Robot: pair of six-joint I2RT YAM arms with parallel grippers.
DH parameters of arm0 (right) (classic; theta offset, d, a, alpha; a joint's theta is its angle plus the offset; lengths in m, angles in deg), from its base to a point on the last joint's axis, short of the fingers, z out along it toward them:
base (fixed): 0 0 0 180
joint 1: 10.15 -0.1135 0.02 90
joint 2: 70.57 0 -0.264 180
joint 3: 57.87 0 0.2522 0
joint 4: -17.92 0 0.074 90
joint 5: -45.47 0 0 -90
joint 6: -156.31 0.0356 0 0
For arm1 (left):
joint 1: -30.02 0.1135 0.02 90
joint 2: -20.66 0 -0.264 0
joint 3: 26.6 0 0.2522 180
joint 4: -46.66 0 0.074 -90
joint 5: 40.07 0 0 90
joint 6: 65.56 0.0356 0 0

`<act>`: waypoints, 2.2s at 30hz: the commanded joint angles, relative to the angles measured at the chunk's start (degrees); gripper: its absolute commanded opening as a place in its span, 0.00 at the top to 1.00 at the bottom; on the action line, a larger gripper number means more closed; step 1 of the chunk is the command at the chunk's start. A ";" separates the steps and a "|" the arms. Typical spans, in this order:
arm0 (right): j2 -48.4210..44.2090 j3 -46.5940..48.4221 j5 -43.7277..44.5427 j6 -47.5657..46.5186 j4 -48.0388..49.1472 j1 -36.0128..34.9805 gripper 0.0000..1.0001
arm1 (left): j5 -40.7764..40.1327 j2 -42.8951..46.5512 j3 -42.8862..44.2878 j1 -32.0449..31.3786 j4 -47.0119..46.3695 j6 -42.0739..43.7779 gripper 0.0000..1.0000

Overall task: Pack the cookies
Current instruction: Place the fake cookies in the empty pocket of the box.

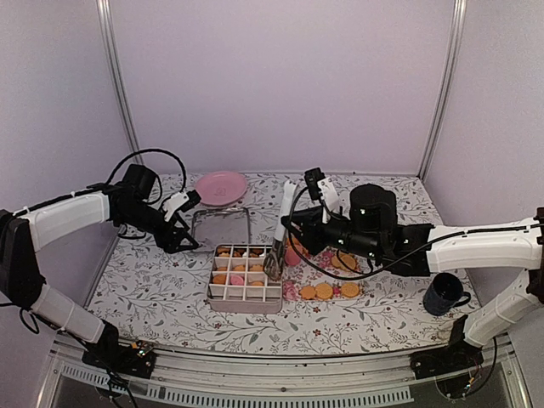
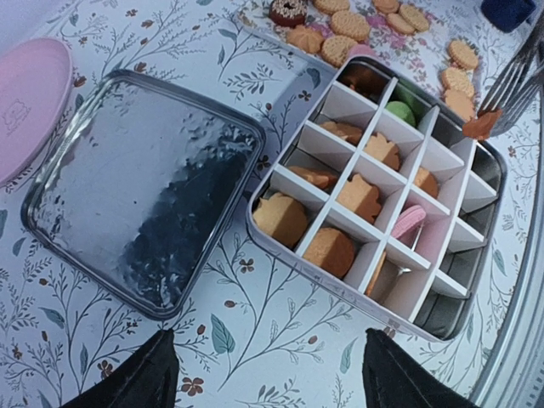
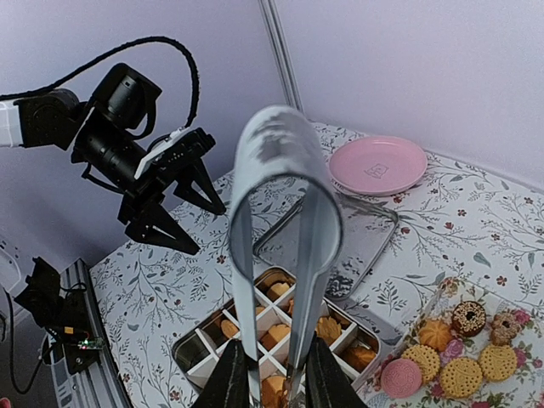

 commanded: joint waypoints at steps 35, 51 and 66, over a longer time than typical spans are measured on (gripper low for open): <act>4.09 -0.40 1.17 -1.78 4.45 -0.60 0.80 | 0.65 1.35 -0.23 0.65 0.25 0.74 0.25; -0.35 -0.14 5.36 -4.21 3.04 -0.51 0.72 | 0.68 1.32 -0.43 0.65 0.28 0.82 0.25; -11.91 -9.02 5.70 -4.06 -6.42 2.46 0.63 | 0.98 1.39 -0.27 0.66 0.33 0.74 0.24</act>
